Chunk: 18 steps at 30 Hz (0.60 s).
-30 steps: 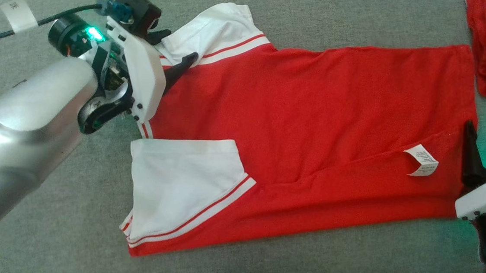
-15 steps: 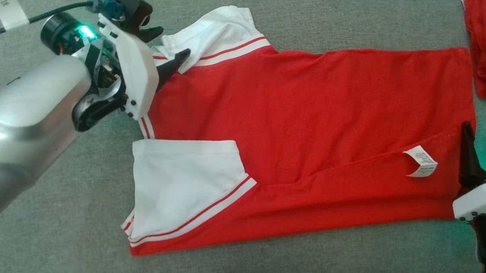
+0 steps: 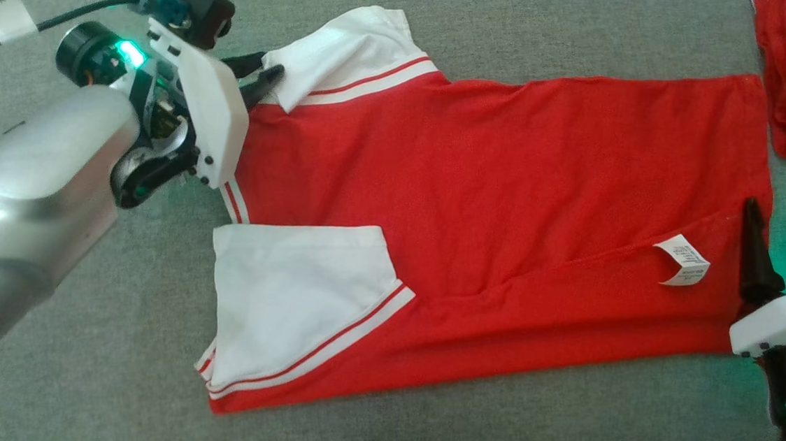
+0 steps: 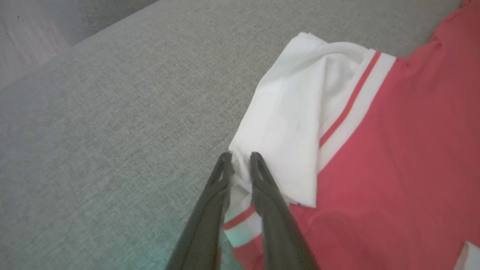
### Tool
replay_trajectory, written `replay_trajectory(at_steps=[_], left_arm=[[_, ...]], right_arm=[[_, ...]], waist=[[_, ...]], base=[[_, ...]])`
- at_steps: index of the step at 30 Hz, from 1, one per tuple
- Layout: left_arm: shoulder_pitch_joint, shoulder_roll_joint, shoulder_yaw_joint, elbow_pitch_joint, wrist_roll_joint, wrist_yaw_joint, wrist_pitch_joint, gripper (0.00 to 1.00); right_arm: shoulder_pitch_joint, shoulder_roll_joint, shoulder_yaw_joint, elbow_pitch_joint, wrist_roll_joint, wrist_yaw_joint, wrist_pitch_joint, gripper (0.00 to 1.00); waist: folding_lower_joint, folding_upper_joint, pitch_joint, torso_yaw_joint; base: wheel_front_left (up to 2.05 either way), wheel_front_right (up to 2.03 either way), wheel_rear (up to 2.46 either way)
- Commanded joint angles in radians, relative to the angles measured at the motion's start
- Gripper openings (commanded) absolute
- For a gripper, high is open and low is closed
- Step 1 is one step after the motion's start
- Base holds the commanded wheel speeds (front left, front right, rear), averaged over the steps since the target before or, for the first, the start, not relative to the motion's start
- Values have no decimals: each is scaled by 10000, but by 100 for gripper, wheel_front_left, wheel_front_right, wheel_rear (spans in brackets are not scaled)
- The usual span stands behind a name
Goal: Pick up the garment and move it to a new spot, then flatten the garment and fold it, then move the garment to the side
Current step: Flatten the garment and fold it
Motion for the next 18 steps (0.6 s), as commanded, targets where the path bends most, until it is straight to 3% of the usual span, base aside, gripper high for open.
replay_trajectory(at_steps=[1,2,3,12,18], left_arm=[[-692,298,428,-117,-45,25,-95,18],[-713,297,427,-99,-30,25,-141,4],[-741,301,411,-81,22,24,-208,0],[-1240,279,433,153,724,21,-1543,0],[-1690,155,438,549,1048,19,-2167,0]], right_arm=[[39,-171,190,-274,-22,-9,-81,100],[32,-176,196,-267,-16,-9,-87,100],[21,-186,198,-257,-12,-9,-95,100],[-591,-565,712,-284,263,-9,126,100],[-2032,-1006,1224,304,580,-9,1049,100]], waist=[[0,0,3,-4],[0,0,5,-6],[0,0,2,-5],[0,0,-102,32],[0,0,-8,86]], base=[[0,0,0],[0,0,0],[0,0,0],[0,0,0],[0,0,0]])
